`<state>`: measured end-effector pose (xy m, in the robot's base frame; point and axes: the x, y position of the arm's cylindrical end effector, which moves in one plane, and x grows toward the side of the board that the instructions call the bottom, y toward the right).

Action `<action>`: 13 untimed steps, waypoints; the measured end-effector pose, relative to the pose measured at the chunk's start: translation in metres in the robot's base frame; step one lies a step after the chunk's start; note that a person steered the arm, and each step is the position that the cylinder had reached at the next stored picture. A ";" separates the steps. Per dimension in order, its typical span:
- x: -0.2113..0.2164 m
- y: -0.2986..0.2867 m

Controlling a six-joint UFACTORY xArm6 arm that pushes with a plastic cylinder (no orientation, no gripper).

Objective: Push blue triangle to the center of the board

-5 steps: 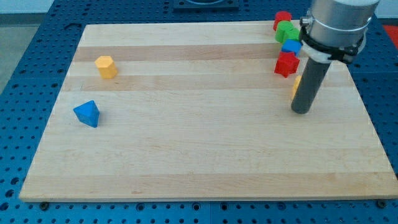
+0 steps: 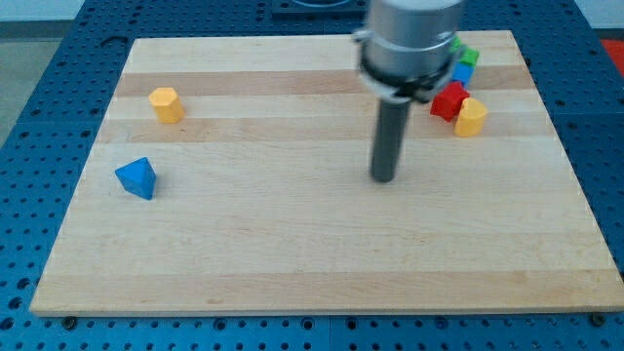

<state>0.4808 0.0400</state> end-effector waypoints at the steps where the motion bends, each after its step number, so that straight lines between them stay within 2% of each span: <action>1: 0.052 -0.085; 2: 0.070 -0.195; 3: 0.055 -0.307; 4: 0.039 -0.345; 5: 0.020 -0.322; 7: 0.017 -0.155; 8: 0.019 -0.163; 9: 0.025 -0.249; 10: 0.005 -0.313; 11: -0.036 -0.296; 13: -0.005 -0.132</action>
<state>0.4754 -0.0918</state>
